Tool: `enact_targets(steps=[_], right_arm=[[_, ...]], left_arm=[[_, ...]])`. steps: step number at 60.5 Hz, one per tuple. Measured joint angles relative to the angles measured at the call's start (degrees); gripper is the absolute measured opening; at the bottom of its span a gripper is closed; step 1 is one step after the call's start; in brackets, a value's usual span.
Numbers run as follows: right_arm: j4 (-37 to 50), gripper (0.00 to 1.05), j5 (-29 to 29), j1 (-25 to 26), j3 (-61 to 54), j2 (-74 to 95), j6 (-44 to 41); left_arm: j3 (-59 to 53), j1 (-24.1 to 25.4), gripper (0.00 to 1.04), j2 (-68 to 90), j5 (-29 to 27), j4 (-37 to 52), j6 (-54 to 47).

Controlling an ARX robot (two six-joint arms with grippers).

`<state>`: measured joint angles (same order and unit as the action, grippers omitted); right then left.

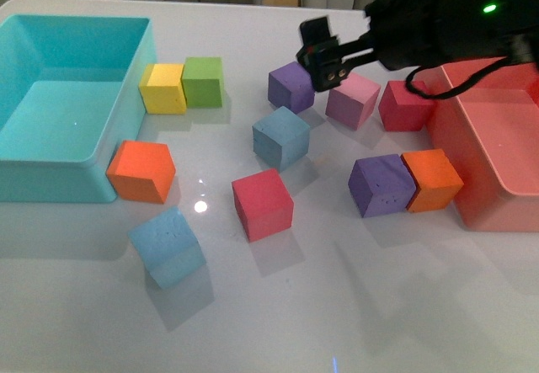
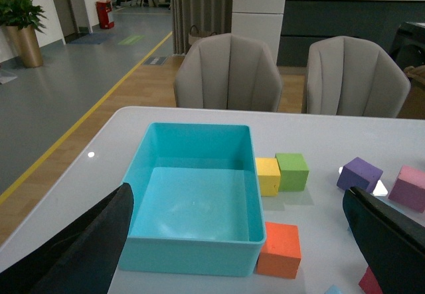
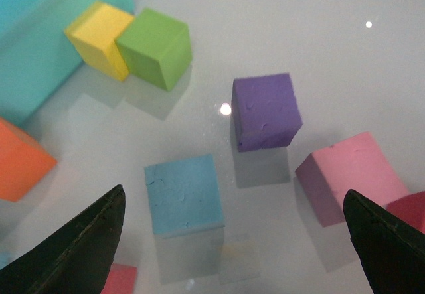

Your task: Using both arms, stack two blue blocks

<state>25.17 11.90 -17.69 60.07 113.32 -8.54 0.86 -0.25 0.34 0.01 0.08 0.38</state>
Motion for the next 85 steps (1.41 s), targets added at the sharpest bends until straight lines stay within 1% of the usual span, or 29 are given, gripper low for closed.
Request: enact_targets(steps=[8,15,17,18,19,20,22,24,28,31,33,35,38,39,43,44,46,57,60,62,85], right_arm=[[4.4,0.96,3.4,3.5,-10.3,-11.4,1.6],[5.6,0.96,7.1,9.0,-19.4,-22.2,3.2],[9.1,0.93,4.3,9.8,-22.2,-24.2,4.3],[13.1,0.89,-0.8,10.6,-24.4,-25.6,5.0],[17.0,0.86,-4.5,11.3,-26.6,-27.1,5.6],[18.8,0.84,-6.2,11.8,-27.7,-27.8,5.8],[25.9,0.76,-10.0,14.7,-33.1,-31.8,6.5],[28.8,0.69,-11.8,16.6,-36.4,-34.9,7.0],[29.9,0.58,-12.7,17.9,-39.8,-38.6,7.6],[30.0,0.48,-12.0,17.9,-42.5,-41.0,7.7],[29.9,0.42,-11.8,17.8,-43.7,-41.8,7.7],[29.7,0.37,-11.9,17.7,-44.8,-42.6,7.8],[29.2,0.27,-12.0,17.8,-46.8,-44.4,7.8],[29.1,0.25,-12.0,17.8,-47.0,-44.8,7.8],[28.3,0.11,-11.8,17.7,-49.1,-48.1,7.8],[28.2,0.09,-11.8,17.7,-49.3,-48.6,7.8],[27.6,0.02,-11.9,17.7,-50.1,-50.1,7.8],[23.8,0.02,-11.9,17.7,-53.9,-57.4,8.0],[26.2,0.02,-11.9,17.7,-55.7,-57.8,8.0],[26.1,0.02,-11.9,17.7,-56.6,-58.3,8.0],[11.5,0.02,-11.9,17.7,-59.1,-75.6,8.0]], left_arm=[[0.0,0.0,0.96,0.0,0.0,0.0,0.0],[0.0,0.0,0.96,0.0,0.0,0.0,0.0],[0.0,0.0,0.96,0.0,0.0,0.0,0.0],[0.0,0.0,0.96,0.0,0.0,0.0,0.0],[0.0,0.0,0.96,0.0,0.0,0.0,0.0],[0.0,0.0,0.96,0.0,0.0,0.0,0.0],[0.0,0.0,0.96,0.0,0.0,0.0,0.0],[0.0,0.0,0.96,0.0,0.0,0.0,0.0],[0.0,0.0,0.96,0.0,0.0,0.0,0.0],[0.0,0.0,0.96,0.0,0.0,0.0,0.0],[0.0,0.0,0.96,0.0,0.0,0.0,0.0],[0.0,0.0,0.96,0.0,0.0,0.0,0.0],[0.0,0.0,0.96,0.0,0.0,0.0,0.0],[0.0,0.0,0.96,0.0,0.0,0.0,0.0],[0.0,0.0,0.96,0.0,0.0,0.0,0.0],[0.0,0.0,0.96,0.0,0.0,0.0,0.0],[0.0,0.0,0.96,0.0,0.0,0.0,0.0],[0.0,0.0,0.96,0.0,0.0,0.0,0.0],[0.0,0.0,0.96,0.0,0.0,0.0,0.0],[0.0,0.0,0.96,0.0,0.0,0.0,0.0],[0.0,0.0,0.96,0.0,0.0,0.0,0.0]])
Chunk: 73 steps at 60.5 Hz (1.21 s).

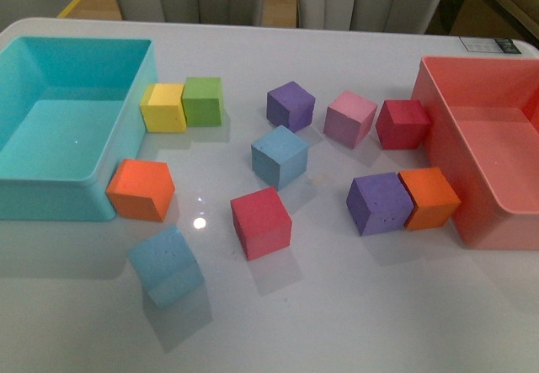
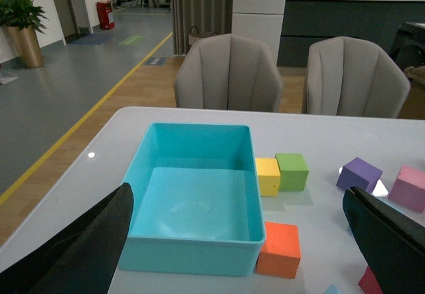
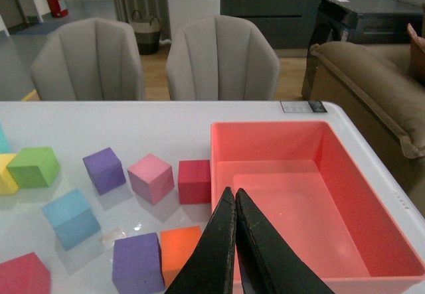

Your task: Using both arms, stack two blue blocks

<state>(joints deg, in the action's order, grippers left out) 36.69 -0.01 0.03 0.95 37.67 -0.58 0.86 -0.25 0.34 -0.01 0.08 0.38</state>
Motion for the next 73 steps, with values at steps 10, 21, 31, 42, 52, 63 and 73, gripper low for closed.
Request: enact_targets(steps=[10,21,31,42,52,63,73], right_arm=[[-6.3,0.02,0.0,0.0,0.0,-6.7,0.0],[-12.1,0.02,0.0,0.0,-0.1,-12.9,0.0],[-16.5,0.02,0.0,0.0,-0.1,-17.6,0.0],[-21.2,0.02,0.0,0.0,-0.1,-22.2,0.0],[-24.2,0.02,0.0,0.0,-0.1,-25.2,0.0],[-28.0,0.02,0.0,0.0,-0.1,-29.0,0.0],[-36.5,0.02,0.0,0.0,0.0,-37.2,0.0]], left_arm=[[0.0,0.0,0.96,0.0,0.0,0.0,0.0],[0.0,0.0,0.96,0.0,0.0,0.0,0.0],[0.0,0.0,0.96,0.0,0.0,0.0,0.0],[0.0,0.0,0.96,0.0,0.0,0.0,0.0],[0.0,0.0,0.96,0.0,0.0,0.0,0.0],[0.0,0.0,0.96,0.0,0.0,0.0,0.0],[0.0,0.0,0.96,0.0,0.0,0.0,0.0]])
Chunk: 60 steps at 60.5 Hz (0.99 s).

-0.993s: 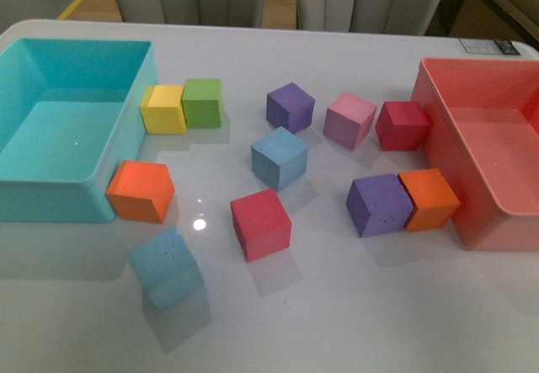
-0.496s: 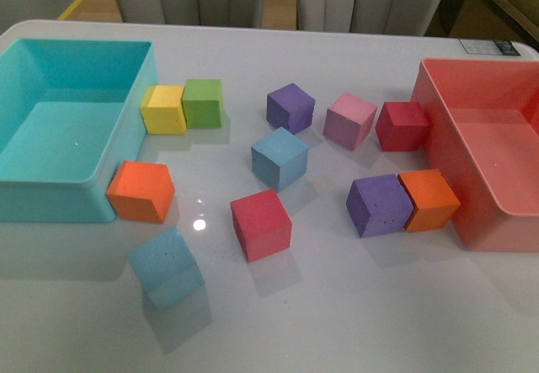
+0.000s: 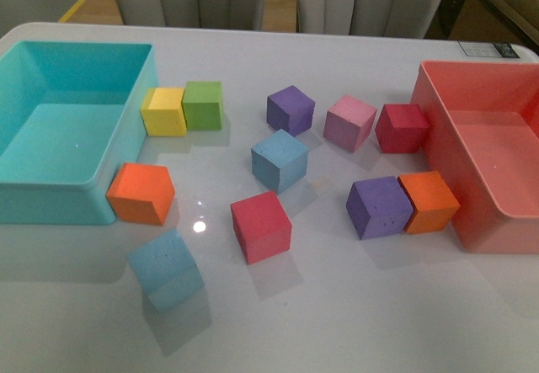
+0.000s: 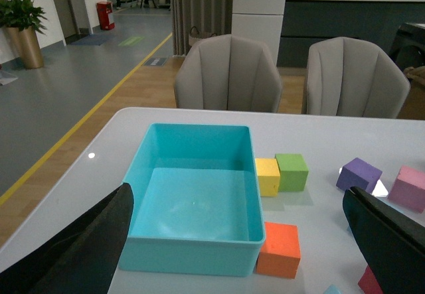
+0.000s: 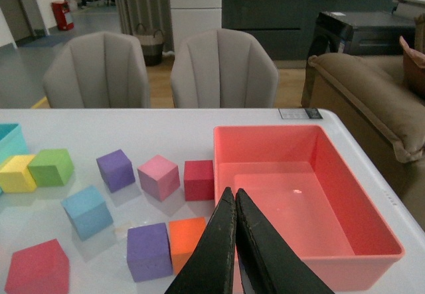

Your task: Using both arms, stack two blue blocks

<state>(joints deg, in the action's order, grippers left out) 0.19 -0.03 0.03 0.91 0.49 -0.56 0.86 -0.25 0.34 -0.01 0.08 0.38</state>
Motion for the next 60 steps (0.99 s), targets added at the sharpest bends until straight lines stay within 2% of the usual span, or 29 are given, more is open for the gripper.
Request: enact_targets(steps=[11,13,14,17,21,26,33,42,52,60], right_arm=[[-0.1,0.03,0.0,0.0,0.0,-0.1,-0.1],[-0.1,0.10,0.0,0.0,0.0,-0.1,0.0],[-0.1,0.14,0.0,0.0,0.0,-0.1,0.0],[-0.1,0.24,0.0,0.0,0.0,-0.2,0.0],[-0.1,0.36,0.0,0.0,0.0,-0.2,0.0],[-0.1,0.50,0.0,0.0,0.0,-0.2,0.0],[-0.1,0.71,0.0,0.0,0.0,-0.2,0.0],[-0.1,0.96,0.0,0.0,0.0,-0.2,0.0],[-0.1,0.96,0.0,0.0,0.0,-0.2,0.1],[-0.1,0.96,0.0,0.0,0.0,-0.2,0.1]], left_arm=[[0.0,0.0,0.96,0.1,-0.3,-0.1,0.1],[2.2,-2.3,0.96,2.9,-7.9,-6.5,1.6],[2.8,-3.2,0.96,3.8,-9.6,-8.3,1.8],[6.8,-8.0,0.96,10.9,-19.5,-16.9,4.6],[8.7,-13.6,0.96,17.4,-25.5,-18.6,6.8],[11.0,-19.5,0.96,24.6,-28.6,-16.7,9.6],[14.9,-26.5,0.96,37.7,-29.4,-10.5,13.3],[19.5,-30.8,0.96,56.7,-27.6,-0.9,18.3],[24.4,-33.6,0.96,77.7,-26.8,7.7,20.8],[27.3,-34.0,0.96,88.7,-25.5,10.0,22.2]])
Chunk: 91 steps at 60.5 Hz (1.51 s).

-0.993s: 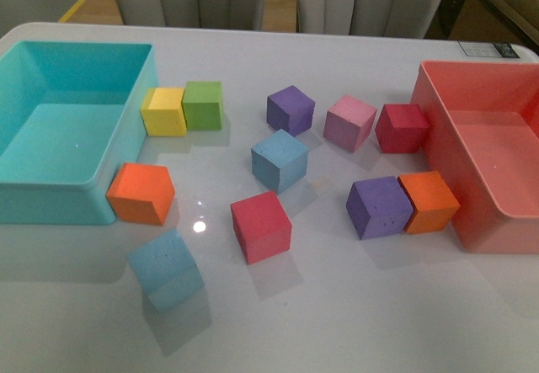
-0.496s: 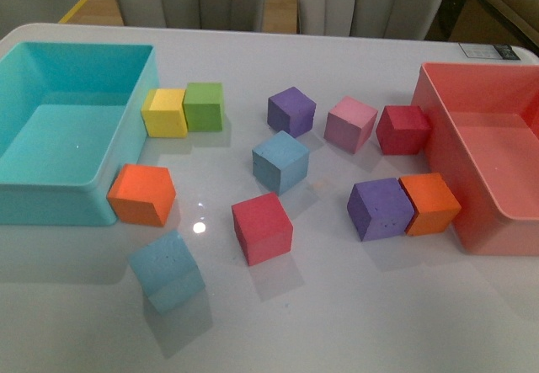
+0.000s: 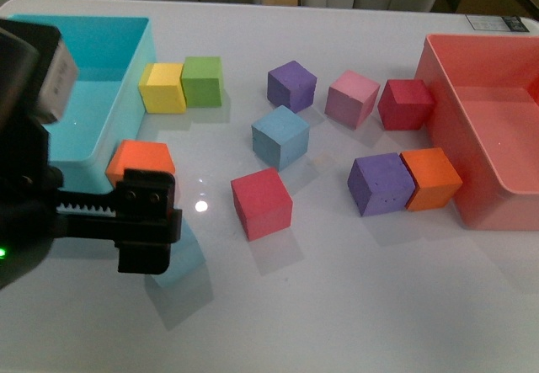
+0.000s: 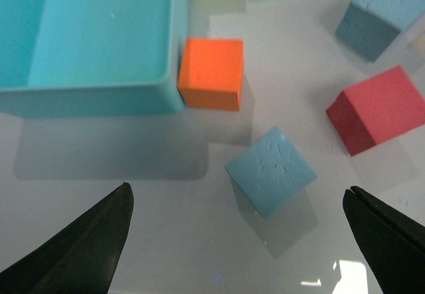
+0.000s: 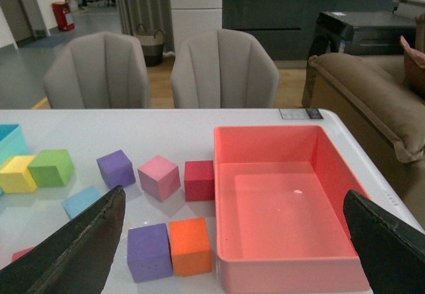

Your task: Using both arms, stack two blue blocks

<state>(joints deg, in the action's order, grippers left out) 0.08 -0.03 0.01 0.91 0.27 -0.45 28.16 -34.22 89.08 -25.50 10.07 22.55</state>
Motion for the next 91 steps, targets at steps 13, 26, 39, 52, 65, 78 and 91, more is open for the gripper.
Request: enact_targets(steps=[13,26,39,52,65,78,91], right_arm=[[0.0,0.96,0.0,0.0,0.0,0.0,0.0],[0.0,0.96,0.0,0.0,0.0,0.0,0.0],[0.0,0.96,0.0,0.0,0.0,0.0,0.0],[0.0,0.96,0.0,0.0,0.0,0.0,0.0],[0.0,0.96,0.0,0.0,0.0,0.0,0.0],[0.0,0.96,0.0,0.0,0.0,0.0,0.0],[0.0,0.96,0.0,0.0,0.0,0.0,0.0]], left_arm=[[2.8,0.0,0.96,9.9,0.1,1.3,0.1],[6.7,-0.3,0.96,14.1,0.1,1.3,0.1],[11.1,-0.5,0.96,18.6,0.0,-1.7,1.4],[15.5,0.6,0.96,22.0,0.9,-5.4,4.9],[20.4,2.1,0.96,25.4,3.0,-10.3,10.4],[23.9,3.8,0.96,28.1,3.6,-16.1,16.4],[27.3,4.7,0.96,30.7,3.9,-19.1,20.3]])
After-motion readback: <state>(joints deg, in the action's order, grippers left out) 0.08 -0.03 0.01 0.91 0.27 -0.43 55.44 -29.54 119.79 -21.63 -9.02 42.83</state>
